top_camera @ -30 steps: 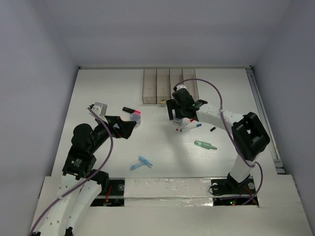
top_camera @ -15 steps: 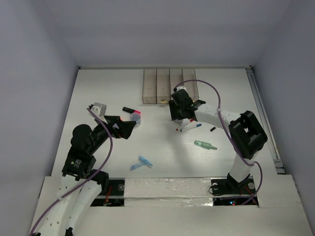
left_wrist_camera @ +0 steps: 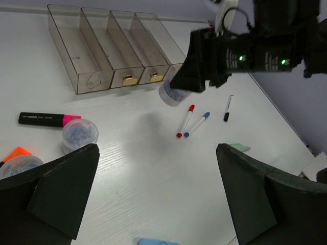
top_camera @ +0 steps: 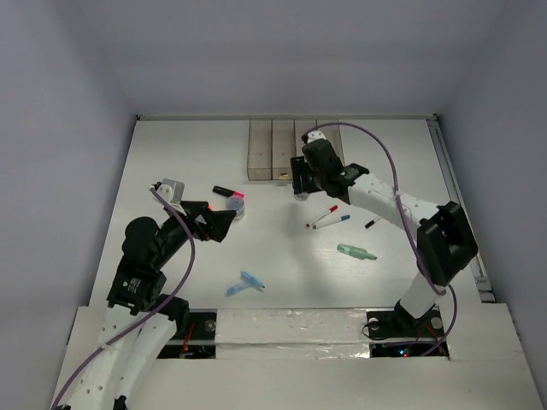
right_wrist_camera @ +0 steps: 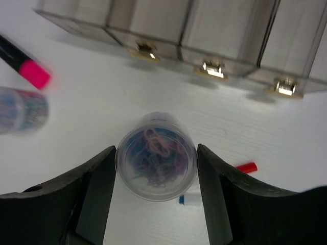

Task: Sort the stationery into containers
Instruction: Pick up the stationery from the center of the board, then place the stationery in the storage box.

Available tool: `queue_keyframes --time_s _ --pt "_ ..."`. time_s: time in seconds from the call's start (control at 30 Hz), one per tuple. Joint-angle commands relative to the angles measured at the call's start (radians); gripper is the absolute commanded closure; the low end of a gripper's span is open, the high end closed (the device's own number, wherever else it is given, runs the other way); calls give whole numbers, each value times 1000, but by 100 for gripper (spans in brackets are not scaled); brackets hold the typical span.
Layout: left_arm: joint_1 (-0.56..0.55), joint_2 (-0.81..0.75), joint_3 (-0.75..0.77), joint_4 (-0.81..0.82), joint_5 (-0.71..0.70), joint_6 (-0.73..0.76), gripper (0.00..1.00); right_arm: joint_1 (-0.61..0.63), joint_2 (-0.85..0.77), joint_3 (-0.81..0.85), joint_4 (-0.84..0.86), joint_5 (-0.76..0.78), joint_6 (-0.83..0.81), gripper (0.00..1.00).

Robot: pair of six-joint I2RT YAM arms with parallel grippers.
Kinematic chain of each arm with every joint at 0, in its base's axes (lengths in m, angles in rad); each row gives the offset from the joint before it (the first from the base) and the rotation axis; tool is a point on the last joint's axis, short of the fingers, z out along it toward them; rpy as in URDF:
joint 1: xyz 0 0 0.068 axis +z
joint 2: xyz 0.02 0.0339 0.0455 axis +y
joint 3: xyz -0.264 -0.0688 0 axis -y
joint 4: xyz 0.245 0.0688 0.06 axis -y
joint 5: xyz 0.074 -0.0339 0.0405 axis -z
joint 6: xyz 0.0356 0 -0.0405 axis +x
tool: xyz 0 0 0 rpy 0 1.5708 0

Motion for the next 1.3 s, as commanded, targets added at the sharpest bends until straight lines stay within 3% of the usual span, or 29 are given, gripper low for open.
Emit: queue_keyframes --time_s 0.0,0.33,0.6,0.7,0.83,1.03,1.27 --pt "-4 2 -8 48 9 -6 1 2 -44 148 61 -54 -37 57" --pt "-4 48 -2 25 -45 -14 1 2 305 623 123 -48 -138 56" --pt "-4 80 0 16 -82 -18 1 2 699 1115 118 9 -255 57" --pt "-4 88 1 13 -89 -20 1 -8 790 1194 139 34 -298 57" --pt "-4 98 0 11 -91 -20 1 -30 812 1181 209 46 -296 56" --pt "-4 102 0 14 -86 -18 1 -40 723 1043 329 84 -284 56" --pt "-4 94 0 16 -80 -18 1 -86 672 984 342 98 -242 55"
